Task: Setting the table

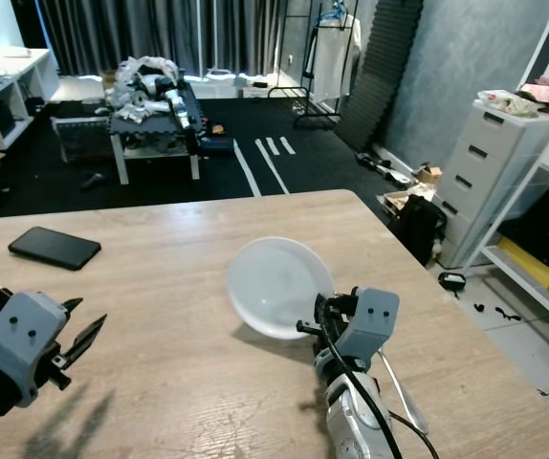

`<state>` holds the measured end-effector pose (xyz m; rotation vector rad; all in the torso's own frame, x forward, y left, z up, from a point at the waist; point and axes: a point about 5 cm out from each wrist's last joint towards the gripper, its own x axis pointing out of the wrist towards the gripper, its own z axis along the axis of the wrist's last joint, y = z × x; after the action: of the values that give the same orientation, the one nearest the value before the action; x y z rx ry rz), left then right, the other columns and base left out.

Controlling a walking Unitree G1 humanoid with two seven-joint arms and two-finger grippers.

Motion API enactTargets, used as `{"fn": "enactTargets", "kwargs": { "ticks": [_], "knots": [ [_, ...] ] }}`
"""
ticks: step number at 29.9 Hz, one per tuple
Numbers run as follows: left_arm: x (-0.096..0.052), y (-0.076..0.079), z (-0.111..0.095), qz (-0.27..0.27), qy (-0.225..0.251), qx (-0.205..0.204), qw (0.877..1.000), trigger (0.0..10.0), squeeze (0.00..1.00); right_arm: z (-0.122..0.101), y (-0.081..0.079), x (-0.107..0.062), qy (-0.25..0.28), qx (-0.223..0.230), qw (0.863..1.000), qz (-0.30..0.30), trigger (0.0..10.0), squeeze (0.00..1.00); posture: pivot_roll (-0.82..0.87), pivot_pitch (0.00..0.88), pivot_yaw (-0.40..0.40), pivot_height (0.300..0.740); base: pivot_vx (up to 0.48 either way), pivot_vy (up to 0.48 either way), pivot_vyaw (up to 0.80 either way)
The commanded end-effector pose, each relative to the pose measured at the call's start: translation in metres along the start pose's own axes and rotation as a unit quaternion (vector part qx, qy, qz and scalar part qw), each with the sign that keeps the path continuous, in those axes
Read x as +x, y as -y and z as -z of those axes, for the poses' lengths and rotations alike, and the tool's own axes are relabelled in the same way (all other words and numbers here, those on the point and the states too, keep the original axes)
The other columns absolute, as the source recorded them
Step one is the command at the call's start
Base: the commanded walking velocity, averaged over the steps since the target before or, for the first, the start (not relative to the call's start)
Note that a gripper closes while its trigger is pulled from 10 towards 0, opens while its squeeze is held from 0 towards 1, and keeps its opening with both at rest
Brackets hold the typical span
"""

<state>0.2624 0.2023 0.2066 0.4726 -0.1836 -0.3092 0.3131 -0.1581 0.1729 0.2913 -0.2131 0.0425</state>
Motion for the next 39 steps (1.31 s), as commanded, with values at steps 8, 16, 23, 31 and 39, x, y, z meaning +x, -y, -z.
{"fn": "enactTargets", "kwargs": {
  "ticks": [8, 16, 23, 31, 39],
  "knots": [
    [-0.002, 0.002, 0.006, 0.002, -0.012, 0.005, 1.000, 10.0, 0.00, 0.005, 0.005, -0.004, 0.000, -0.003, 1.000, 0.014, 10.0, 0.00, 0.09, 0.101, 0.077, 0.740, 0.000, 0.000, 0.00],
    [0.006, 0.000, 0.005, -0.010, -0.009, 0.004, 1.000, 10.0, 0.00, 0.007, 0.006, -0.003, -0.004, 0.007, 1.000, 0.022, 10.0, 0.00, 0.09, 0.098, 0.082, 0.740, 0.000, 0.000, -0.30],
    [0.009, 0.003, 0.006, -0.011, -0.008, 0.002, 1.000, 10.0, 0.00, 0.008, 0.008, -0.003, -0.005, 0.008, 1.000, 0.026, 10.0, 0.00, 0.08, 0.101, 0.083, 0.740, 0.000, 0.000, -0.80],
    [0.011, 0.003, 0.007, -0.013, -0.008, 0.002, 1.000, 10.0, 0.00, 0.008, 0.008, -0.004, -0.006, 0.008, 1.000, 0.028, 10.0, 0.00, 0.08, 0.104, 0.081, 0.740, 0.000, 0.000, -0.80],
    [0.013, 0.004, 0.007, -0.013, -0.005, 0.000, 1.000, 10.0, 0.00, 0.008, 0.010, -0.004, -0.006, 0.008, 0.999, 0.030, 10.0, 0.00, 0.08, 0.105, 0.080, 0.740, 0.000, 0.000, -0.80]
  ]
}}
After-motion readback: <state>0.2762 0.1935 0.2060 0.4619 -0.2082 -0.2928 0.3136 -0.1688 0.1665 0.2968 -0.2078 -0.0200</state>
